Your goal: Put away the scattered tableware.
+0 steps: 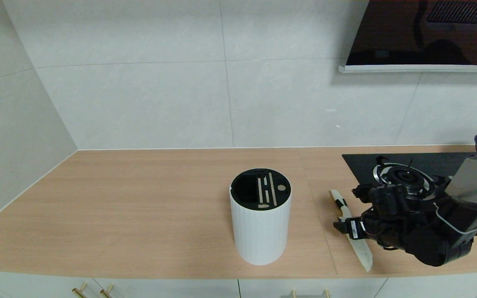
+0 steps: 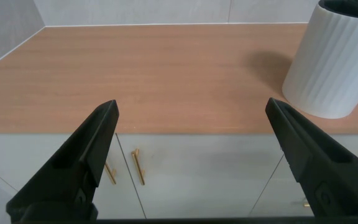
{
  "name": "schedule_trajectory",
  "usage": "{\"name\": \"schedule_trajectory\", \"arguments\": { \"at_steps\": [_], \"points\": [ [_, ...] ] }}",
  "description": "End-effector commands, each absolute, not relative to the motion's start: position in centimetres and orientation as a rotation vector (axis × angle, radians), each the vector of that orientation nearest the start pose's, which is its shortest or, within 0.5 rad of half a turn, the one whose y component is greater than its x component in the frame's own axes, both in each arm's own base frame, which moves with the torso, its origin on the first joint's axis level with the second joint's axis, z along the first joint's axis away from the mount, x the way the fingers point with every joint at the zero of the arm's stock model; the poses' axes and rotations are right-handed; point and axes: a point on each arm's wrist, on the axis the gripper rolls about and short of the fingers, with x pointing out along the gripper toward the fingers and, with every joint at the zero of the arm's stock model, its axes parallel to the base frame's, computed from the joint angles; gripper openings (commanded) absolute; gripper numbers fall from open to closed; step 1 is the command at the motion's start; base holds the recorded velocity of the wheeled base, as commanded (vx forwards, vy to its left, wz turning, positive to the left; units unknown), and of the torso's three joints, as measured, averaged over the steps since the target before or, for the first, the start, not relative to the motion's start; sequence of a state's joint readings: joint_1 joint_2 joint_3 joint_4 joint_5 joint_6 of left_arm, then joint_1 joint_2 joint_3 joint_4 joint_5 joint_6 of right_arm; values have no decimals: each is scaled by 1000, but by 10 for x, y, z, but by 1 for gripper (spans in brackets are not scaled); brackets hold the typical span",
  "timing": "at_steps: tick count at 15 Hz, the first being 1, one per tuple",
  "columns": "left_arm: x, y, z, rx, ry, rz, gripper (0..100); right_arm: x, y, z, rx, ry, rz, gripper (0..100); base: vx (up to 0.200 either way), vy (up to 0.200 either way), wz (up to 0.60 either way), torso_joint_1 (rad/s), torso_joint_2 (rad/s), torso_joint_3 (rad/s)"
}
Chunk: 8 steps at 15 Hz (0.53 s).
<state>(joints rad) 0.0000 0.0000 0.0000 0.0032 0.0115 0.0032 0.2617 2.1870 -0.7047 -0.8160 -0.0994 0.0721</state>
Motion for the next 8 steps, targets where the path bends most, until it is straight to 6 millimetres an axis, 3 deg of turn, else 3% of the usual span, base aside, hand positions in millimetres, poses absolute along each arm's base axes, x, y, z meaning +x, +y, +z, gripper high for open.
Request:
{"name": "schedule_trajectory", "arguments": {
  "at_steps": [1,8],
  "points": [
    [-23,0,75,3,3,12,100,341,89,6,-49,668,128,100,0,0,0,0,0,0],
    [-23,0,75,3,3,12,100,351,92,-9,-19,616,93,100,0,0,0,0,0,0]
  ]
}}
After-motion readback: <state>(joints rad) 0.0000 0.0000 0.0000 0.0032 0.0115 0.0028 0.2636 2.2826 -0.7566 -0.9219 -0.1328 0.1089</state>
